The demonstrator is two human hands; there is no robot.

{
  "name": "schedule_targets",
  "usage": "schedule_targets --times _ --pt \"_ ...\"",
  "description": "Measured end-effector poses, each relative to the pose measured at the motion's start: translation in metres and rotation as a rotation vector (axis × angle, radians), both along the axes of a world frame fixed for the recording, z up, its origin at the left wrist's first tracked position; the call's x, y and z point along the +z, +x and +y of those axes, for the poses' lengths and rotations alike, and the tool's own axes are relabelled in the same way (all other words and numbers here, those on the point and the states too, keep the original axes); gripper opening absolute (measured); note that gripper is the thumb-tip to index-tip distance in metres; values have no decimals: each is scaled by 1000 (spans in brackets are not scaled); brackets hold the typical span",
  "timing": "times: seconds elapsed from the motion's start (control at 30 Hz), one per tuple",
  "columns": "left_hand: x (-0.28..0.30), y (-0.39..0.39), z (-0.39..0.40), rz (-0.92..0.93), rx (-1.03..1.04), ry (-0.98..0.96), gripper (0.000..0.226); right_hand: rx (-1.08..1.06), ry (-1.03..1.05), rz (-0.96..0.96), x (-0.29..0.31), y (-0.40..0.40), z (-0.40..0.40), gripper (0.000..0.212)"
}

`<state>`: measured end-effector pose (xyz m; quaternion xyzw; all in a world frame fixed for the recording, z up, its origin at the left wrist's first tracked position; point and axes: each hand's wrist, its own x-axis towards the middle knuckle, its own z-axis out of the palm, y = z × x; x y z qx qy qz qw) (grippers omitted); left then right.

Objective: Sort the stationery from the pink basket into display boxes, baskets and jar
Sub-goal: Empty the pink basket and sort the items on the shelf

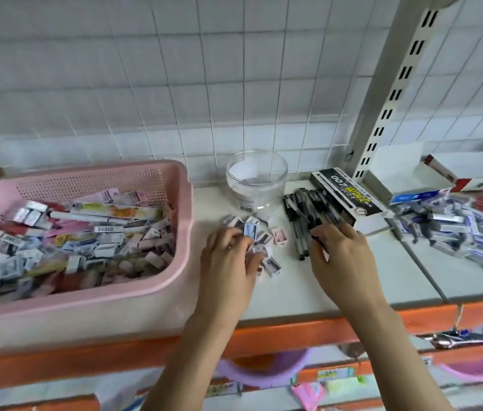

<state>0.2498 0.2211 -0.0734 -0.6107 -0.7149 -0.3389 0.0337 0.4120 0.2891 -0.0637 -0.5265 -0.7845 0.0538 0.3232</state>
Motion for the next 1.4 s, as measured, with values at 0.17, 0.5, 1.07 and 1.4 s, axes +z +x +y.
schedule_targets --times 0.17,0.5,1.07,1.4 --pt "38 6 -9 10 -55 110 14 107 4 63 15 -16 -1 9" --pt "107 -126 -63 140 209 -71 23 469 -66 112 67 -119 -17 15" --pt "68 -272 -70 110 -115 -1024 75 521 -512 -980 48 -270 -35 82" --pt "60 -273 -69 168 -179 -1120 90 612 -542 -881 68 -271 -51 50"
